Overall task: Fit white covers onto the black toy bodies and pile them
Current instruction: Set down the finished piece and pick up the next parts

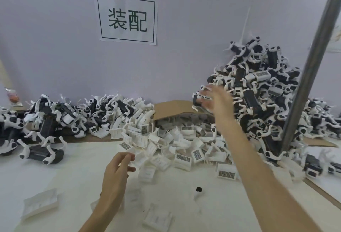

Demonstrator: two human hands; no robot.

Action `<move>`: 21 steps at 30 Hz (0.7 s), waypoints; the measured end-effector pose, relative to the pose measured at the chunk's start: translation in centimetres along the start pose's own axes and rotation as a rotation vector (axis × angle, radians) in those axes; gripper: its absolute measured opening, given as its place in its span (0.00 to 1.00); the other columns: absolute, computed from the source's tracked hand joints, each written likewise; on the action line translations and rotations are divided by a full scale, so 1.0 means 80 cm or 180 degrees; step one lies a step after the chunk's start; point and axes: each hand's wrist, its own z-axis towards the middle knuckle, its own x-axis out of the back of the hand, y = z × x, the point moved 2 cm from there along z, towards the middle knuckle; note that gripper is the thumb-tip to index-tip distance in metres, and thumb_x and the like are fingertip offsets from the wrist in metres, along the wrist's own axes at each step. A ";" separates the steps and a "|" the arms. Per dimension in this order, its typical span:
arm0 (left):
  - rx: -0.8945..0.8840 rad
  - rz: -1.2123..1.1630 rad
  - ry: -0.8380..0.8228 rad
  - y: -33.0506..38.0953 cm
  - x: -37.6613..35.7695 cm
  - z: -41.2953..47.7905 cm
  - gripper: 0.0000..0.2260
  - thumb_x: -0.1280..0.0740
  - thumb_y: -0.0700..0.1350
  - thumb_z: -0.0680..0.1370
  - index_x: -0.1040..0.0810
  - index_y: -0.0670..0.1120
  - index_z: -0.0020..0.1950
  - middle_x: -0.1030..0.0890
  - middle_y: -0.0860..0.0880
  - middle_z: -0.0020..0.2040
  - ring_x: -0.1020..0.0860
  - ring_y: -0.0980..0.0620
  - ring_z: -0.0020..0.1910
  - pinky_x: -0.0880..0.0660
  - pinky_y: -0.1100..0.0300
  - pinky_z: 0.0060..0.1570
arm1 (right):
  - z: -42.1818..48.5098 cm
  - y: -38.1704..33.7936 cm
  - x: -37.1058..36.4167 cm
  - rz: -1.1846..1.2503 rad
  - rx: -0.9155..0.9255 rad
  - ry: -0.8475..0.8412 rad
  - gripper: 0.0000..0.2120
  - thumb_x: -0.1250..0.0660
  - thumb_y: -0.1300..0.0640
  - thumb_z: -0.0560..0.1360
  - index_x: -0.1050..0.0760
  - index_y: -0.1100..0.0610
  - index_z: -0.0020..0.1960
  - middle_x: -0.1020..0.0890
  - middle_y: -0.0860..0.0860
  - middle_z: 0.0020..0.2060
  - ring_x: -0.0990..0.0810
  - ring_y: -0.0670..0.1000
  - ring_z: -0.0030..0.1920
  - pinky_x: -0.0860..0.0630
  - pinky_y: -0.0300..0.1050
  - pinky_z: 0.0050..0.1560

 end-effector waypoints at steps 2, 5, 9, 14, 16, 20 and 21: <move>0.0029 0.0021 0.0023 0.001 0.002 -0.001 0.10 0.39 0.43 0.83 0.20 0.47 0.47 0.17 0.50 0.49 0.18 0.47 0.44 0.28 0.52 0.45 | -0.040 0.073 -0.015 -0.1202 -0.0155 -0.0581 0.11 0.35 0.62 0.79 0.21 0.53 0.59 0.18 0.54 0.57 0.18 0.56 0.56 0.20 0.54 0.57; 0.0079 0.0035 0.0016 0.001 0.003 0.001 0.10 0.39 0.43 0.83 0.20 0.47 0.47 0.17 0.51 0.49 0.17 0.48 0.43 0.28 0.52 0.45 | -0.103 0.168 -0.036 -0.2334 -0.0586 -0.1648 0.20 0.32 0.52 0.79 0.28 0.50 0.70 0.28 0.50 0.70 0.29 0.51 0.69 0.30 0.51 0.68; 0.0100 0.0111 0.0030 0.004 0.002 0.002 0.09 0.38 0.42 0.83 0.20 0.48 0.46 0.17 0.52 0.49 0.17 0.49 0.42 0.28 0.50 0.48 | -0.141 0.200 -0.045 -0.3348 0.0165 -0.1773 0.25 0.31 0.43 0.75 0.28 0.42 0.70 0.40 0.45 0.78 0.46 0.48 0.79 0.54 0.52 0.75; 0.0065 0.0211 0.0015 0.003 0.002 -0.004 0.09 0.38 0.41 0.83 0.20 0.48 0.46 0.17 0.53 0.48 0.17 0.50 0.43 0.28 0.53 0.45 | -0.143 0.183 -0.027 -0.3295 0.0419 -0.1282 0.19 0.28 0.51 0.73 0.24 0.45 0.64 0.27 0.43 0.58 0.31 0.49 0.63 0.35 0.45 0.63; 0.0076 0.0210 0.0049 0.003 0.002 -0.005 0.09 0.38 0.41 0.82 0.20 0.48 0.46 0.17 0.53 0.48 0.18 0.49 0.43 0.28 0.54 0.44 | -0.142 0.181 -0.022 -0.3283 0.0371 -0.1227 0.22 0.27 0.51 0.72 0.24 0.47 0.66 0.27 0.44 0.56 0.30 0.49 0.59 0.32 0.45 0.61; 0.0059 0.0235 0.0082 0.006 0.004 -0.006 0.08 0.37 0.39 0.81 0.20 0.48 0.46 0.17 0.52 0.49 0.18 0.49 0.44 0.28 0.54 0.44 | -0.143 0.181 -0.021 -0.3413 0.0299 -0.1169 0.25 0.29 0.53 0.74 0.27 0.49 0.71 0.27 0.46 0.62 0.32 0.50 0.62 0.33 0.46 0.65; 0.0054 0.0219 0.0108 0.008 0.006 -0.005 0.08 0.37 0.39 0.81 0.20 0.48 0.47 0.17 0.51 0.49 0.18 0.48 0.45 0.28 0.55 0.44 | -0.144 0.180 -0.021 -0.3481 0.0253 -0.1130 0.25 0.31 0.53 0.75 0.28 0.48 0.72 0.28 0.46 0.65 0.32 0.51 0.65 0.34 0.46 0.67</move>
